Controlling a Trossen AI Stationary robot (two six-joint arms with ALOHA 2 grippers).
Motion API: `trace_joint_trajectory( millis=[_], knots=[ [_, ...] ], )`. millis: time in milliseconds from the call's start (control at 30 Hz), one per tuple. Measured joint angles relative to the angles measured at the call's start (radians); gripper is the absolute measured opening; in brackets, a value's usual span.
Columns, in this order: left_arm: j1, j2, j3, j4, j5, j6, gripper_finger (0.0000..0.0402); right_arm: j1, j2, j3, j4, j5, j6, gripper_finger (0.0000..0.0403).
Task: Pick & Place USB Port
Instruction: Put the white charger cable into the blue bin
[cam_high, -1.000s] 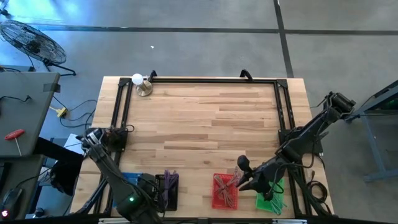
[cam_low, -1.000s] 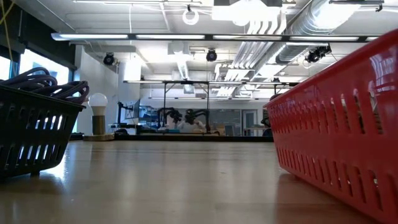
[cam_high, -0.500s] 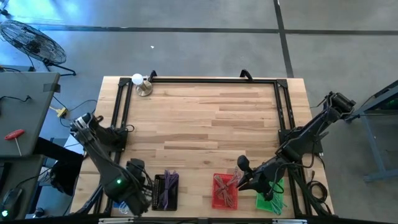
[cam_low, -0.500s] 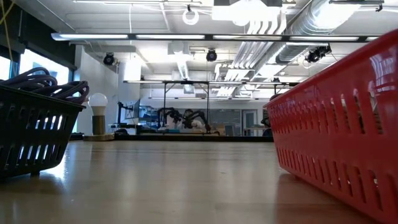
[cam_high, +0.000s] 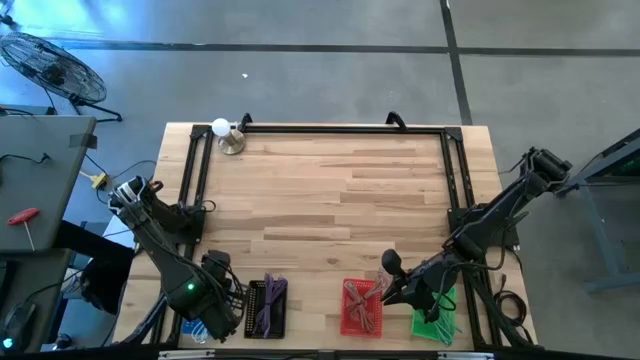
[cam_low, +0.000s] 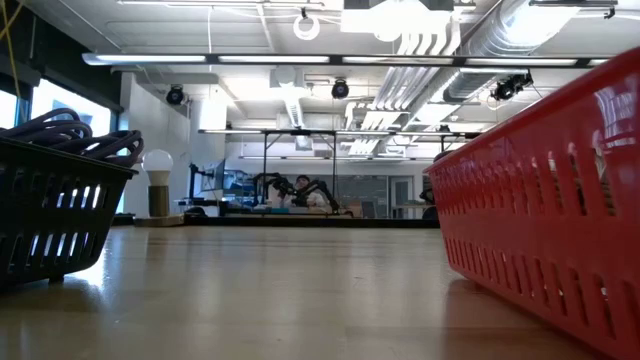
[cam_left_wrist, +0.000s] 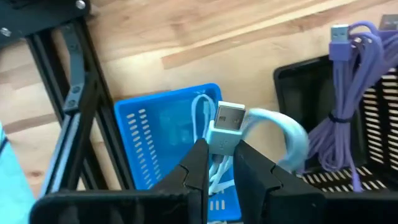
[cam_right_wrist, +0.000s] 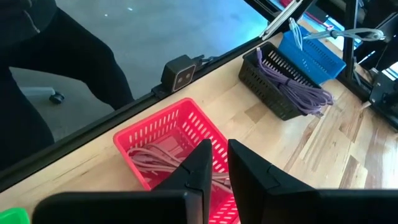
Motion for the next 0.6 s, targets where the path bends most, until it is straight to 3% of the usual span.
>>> trace_joint_trajectory(
  millis=[600],
  knots=[
    [-0.029, 0.008, -0.079, 0.136, 0.055, -0.013, 0.0043, 0.000, 0.000, 0.000, -0.049, -0.011, 0.050, 0.0038]
  ],
)
